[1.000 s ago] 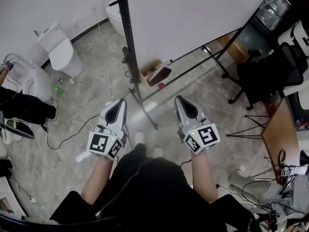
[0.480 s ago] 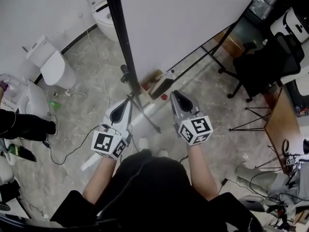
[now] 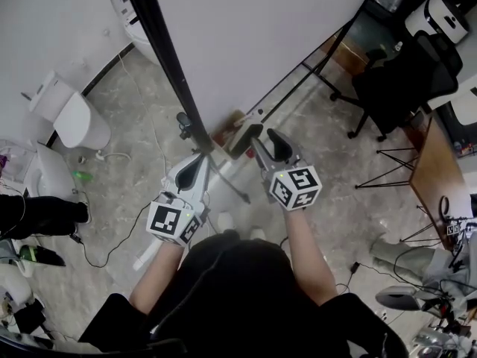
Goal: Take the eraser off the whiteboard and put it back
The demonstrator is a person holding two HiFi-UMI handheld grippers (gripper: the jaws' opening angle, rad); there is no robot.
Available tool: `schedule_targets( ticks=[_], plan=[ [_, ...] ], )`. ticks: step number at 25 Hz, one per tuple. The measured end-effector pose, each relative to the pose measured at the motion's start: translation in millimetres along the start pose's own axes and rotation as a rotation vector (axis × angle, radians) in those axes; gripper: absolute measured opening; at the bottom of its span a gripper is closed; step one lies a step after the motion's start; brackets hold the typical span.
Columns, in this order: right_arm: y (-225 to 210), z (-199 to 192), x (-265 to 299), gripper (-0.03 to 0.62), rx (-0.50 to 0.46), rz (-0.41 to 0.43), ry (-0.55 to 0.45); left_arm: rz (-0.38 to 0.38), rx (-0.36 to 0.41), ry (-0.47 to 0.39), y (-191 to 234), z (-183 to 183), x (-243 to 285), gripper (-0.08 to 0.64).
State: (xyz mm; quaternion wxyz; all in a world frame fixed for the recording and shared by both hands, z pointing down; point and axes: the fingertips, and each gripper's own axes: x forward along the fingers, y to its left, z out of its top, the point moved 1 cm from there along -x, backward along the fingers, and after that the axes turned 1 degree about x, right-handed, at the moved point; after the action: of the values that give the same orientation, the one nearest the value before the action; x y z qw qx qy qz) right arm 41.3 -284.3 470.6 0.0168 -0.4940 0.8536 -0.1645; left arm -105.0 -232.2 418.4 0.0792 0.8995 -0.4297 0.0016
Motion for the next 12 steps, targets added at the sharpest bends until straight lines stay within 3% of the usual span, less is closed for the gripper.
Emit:
schedule_targets(
  ticks=[12],
  plan=[
    [-15.8, -16.5, 18.5, 0.307, 0.114, -0.013, 0.021, -0.094, 0.015, 0.051, -19.7, -16.8, 25.4, 0.005]
  ],
)
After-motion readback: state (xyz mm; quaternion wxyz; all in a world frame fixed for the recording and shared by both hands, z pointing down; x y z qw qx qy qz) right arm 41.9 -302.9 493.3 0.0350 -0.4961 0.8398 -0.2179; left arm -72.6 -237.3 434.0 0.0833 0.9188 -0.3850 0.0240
